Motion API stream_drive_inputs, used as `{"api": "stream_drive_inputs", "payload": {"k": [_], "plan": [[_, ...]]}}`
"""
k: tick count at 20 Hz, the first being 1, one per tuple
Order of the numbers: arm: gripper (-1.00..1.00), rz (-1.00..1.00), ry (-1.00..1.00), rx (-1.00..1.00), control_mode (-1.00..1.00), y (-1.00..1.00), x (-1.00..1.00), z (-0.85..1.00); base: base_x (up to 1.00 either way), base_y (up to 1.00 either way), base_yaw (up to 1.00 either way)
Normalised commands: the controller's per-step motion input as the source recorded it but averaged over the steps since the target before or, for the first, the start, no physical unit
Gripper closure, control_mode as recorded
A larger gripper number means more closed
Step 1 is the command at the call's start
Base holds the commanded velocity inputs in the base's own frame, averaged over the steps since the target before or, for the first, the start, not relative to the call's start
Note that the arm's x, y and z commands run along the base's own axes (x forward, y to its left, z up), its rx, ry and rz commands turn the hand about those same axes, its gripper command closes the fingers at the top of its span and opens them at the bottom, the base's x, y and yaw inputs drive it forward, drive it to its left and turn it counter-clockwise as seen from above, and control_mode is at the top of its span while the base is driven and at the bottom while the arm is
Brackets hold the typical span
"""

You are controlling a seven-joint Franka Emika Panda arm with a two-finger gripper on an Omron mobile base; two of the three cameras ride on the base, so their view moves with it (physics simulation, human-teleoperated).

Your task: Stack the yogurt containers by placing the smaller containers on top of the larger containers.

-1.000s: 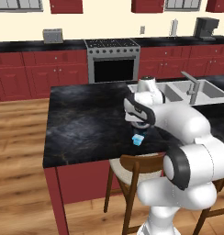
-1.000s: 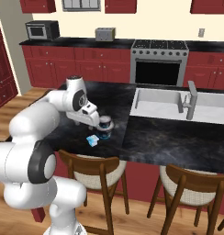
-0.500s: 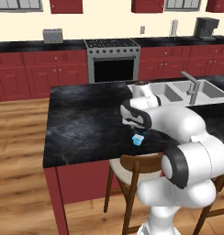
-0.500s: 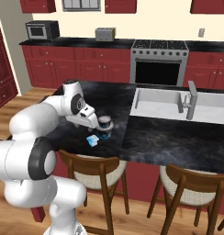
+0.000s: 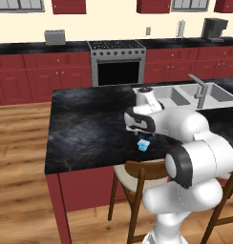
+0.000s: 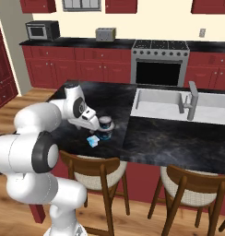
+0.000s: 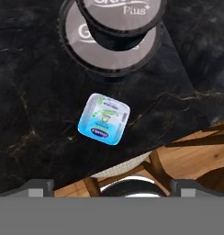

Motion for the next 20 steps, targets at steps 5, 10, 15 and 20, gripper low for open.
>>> {"api": "stream_drive_inputs", "payload": {"k": [5, 10, 15, 20], "plan": [[-1.00, 0.00, -0.07, 0.00, -1.00, 0.00, 0.04, -0.21, 0.00, 0.00, 0.00], [-1.00, 0.00, -0.05, 0.00, -1.00, 0.00, 0.02, -0.20, 0.00, 0.00, 0.00], [-1.00, 0.00, -0.03, 0.00, -1.00, 0.00, 0.08, -0.05, 0.00, 0.00, 0.00], [-1.00, 0.00, -0.04, 0.00, -1.00, 0.00, 0.17, -0.16, 0.00, 0.00, 0.00]]}}
